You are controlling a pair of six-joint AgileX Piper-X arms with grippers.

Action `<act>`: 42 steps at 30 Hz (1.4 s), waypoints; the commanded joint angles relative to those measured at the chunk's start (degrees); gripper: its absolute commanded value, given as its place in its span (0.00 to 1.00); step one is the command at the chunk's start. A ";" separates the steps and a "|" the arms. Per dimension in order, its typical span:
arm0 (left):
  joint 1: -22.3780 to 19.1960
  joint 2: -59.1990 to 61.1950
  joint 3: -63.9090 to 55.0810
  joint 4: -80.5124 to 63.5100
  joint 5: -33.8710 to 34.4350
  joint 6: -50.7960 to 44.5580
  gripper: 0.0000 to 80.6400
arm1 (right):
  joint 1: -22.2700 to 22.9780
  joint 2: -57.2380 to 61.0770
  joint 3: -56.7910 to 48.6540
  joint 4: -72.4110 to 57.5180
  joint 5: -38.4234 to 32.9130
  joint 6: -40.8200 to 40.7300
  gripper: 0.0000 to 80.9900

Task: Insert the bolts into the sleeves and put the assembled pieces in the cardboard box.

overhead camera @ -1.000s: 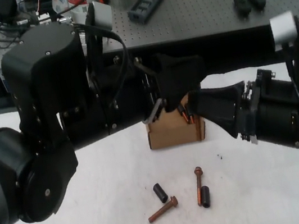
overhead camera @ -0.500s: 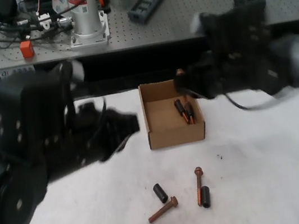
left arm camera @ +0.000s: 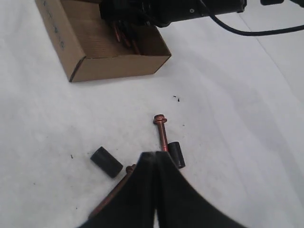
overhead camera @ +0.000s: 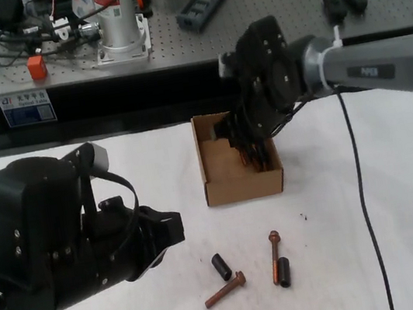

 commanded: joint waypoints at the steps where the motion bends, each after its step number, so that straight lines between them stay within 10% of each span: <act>1: 0.18 -0.75 -0.16 -0.49 -0.36 0.69 0.00 | -0.01 -0.39 -1.27 2.00 0.66 -1.69 0.05; 7: 0.18 -0.75 -0.16 -0.49 -0.36 0.69 0.00 | -0.01 -1.17 -1.27 2.52 -0.58 -1.68 0.43; 22: 0.18 -0.75 -0.16 -0.64 -0.36 0.69 0.00 | 2.15 -30.75 20.25 14.83 -1.26 3.55 0.35; 42: 0.18 -0.75 -0.16 -0.64 -0.36 0.69 0.00 | 7.33 -17.92 29.81 7.79 -0.27 12.72 0.43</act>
